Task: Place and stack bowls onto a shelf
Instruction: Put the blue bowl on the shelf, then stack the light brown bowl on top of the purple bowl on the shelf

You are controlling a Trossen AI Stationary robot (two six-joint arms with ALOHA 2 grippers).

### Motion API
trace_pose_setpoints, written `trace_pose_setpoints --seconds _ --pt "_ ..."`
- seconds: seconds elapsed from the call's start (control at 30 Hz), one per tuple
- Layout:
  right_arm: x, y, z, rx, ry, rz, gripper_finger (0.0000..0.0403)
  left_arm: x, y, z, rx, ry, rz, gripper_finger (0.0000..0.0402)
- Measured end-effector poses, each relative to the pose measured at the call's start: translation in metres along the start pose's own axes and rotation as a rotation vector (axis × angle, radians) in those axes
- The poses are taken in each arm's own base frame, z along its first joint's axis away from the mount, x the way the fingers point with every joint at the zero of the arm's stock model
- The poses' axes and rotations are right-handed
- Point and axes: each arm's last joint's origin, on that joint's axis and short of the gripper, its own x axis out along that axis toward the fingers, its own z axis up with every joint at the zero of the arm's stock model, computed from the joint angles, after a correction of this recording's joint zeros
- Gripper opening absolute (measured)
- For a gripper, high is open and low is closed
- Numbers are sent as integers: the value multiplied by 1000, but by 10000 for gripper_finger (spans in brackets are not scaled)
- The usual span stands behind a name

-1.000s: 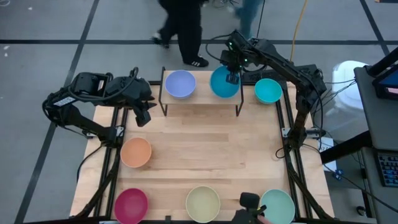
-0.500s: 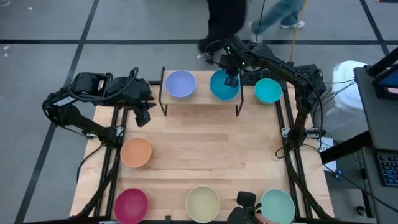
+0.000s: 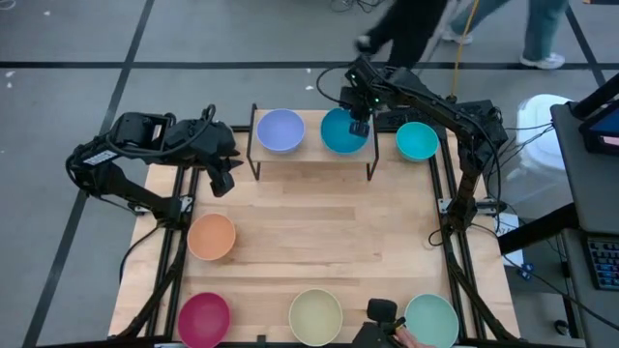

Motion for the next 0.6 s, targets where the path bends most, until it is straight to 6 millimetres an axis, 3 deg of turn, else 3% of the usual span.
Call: trace_pose_setpoints --seconds 0.43,0.6 --pt "-1 -2 4 -46 -37 -27 109 0 1 -3 22 27 7 120" --pt "-17 5 6 -120 -72 -40 109 0 3 -9 50 92 24 120"
